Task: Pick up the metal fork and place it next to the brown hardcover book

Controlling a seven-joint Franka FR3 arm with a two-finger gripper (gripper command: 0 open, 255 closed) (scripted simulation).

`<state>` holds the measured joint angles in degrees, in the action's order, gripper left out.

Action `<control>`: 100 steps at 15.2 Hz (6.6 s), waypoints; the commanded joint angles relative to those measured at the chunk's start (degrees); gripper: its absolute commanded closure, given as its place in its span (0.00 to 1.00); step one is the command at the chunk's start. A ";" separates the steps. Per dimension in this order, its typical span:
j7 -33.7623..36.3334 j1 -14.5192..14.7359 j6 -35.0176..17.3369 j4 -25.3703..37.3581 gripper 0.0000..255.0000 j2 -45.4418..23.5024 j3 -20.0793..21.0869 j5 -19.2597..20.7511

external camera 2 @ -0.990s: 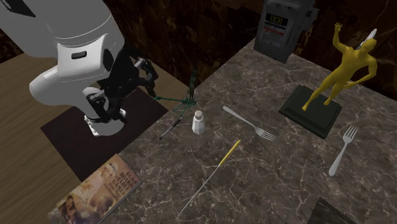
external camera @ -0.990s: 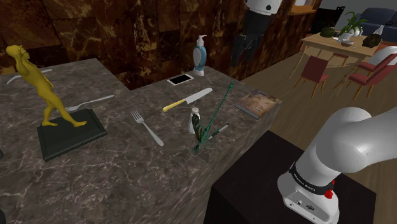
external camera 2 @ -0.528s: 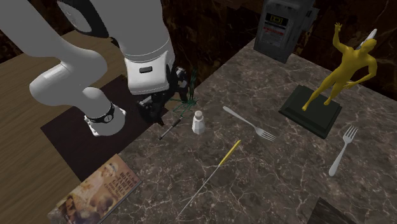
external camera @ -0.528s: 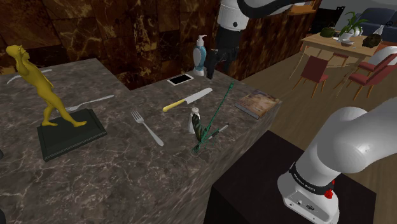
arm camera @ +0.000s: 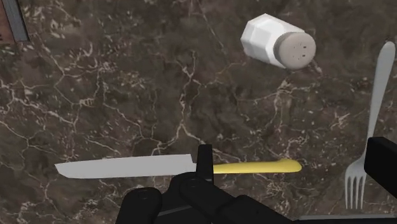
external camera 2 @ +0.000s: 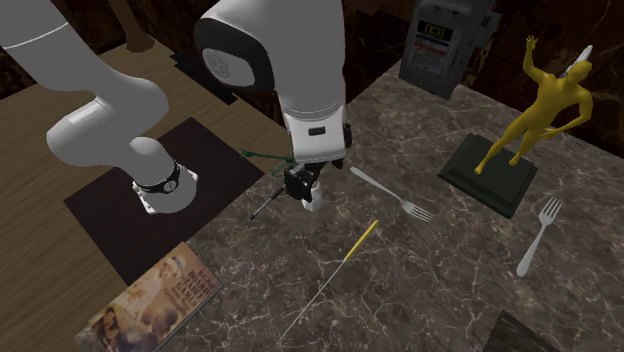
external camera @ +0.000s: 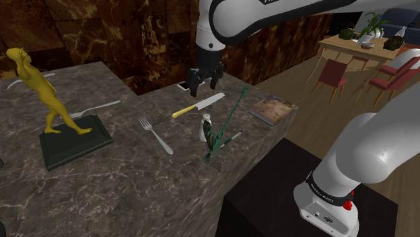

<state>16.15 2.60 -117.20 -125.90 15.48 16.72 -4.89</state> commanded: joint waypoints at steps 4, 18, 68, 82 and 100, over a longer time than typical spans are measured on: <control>6.81 0.64 -3.48 6.40 0.00 -10.75 3.67 3.62; 23.05 9.94 -2.85 35.59 0.00 -43.73 4.66 17.71; 14.92 3.05 -0.22 29.04 1.00 -33.60 4.52 13.05; -5.17 -9.57 -4.96 12.90 1.00 -20.97 -1.12 6.17; -30.72 -22.53 -4.50 12.03 1.00 -19.95 -12.24 3.03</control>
<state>-13.30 -19.29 -122.13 -114.87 -3.85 5.03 -1.82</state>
